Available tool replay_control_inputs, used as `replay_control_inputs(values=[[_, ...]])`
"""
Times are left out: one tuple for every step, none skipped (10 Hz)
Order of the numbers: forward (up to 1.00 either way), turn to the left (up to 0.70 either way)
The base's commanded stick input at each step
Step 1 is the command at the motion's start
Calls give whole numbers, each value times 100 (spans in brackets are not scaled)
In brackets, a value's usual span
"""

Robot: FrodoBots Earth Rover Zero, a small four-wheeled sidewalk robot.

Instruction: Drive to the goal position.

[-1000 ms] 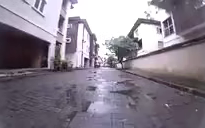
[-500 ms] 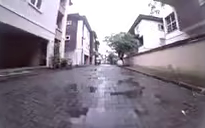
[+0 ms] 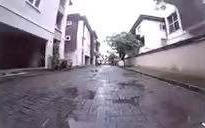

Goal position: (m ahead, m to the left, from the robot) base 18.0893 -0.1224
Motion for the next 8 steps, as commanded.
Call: replay_control_inputs(values=[[70,0],[70,0],[70,0],[70,0],[70,0],[70,0],[70,0],[70,0]])
